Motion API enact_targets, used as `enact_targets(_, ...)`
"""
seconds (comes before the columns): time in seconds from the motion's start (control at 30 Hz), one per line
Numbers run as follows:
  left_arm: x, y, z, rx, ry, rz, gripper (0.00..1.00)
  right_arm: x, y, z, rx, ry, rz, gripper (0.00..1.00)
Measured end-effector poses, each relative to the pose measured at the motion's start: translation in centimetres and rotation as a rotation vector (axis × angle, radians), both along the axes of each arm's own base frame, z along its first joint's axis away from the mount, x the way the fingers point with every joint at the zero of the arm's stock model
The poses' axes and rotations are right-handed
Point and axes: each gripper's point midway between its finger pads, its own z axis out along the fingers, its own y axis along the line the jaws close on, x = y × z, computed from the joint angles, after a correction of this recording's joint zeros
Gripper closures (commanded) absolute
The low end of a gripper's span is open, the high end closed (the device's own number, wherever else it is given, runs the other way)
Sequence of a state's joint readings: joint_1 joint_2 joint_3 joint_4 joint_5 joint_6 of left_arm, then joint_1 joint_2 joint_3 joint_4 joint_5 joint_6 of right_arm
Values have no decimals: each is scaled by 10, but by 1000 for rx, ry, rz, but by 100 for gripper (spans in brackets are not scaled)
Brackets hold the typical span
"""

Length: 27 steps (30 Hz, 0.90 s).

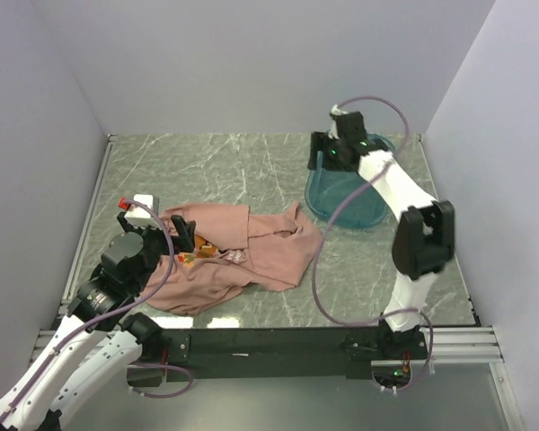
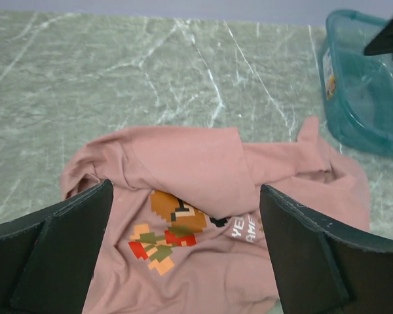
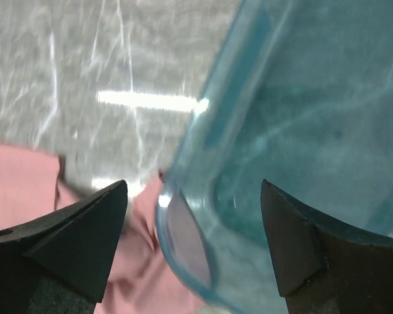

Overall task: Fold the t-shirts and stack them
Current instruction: Flatten the tshirt out

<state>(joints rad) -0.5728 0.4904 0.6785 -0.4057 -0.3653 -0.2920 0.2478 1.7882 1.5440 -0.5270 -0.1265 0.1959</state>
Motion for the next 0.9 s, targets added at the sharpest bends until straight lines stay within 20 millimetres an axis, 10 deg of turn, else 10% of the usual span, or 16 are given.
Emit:
enact_targets(0.23,2,10,3,6,-16,52,1,68,39,-31,-137,-39,-127,13)
enact_targets(0.4,3,12,1,11,-15,68,1,60,36,-76,-307,18,-180,16)
enact_targets(0.9,3,12,1,13,-12,67,1,47,-2,-106,-412,84,-177,70)
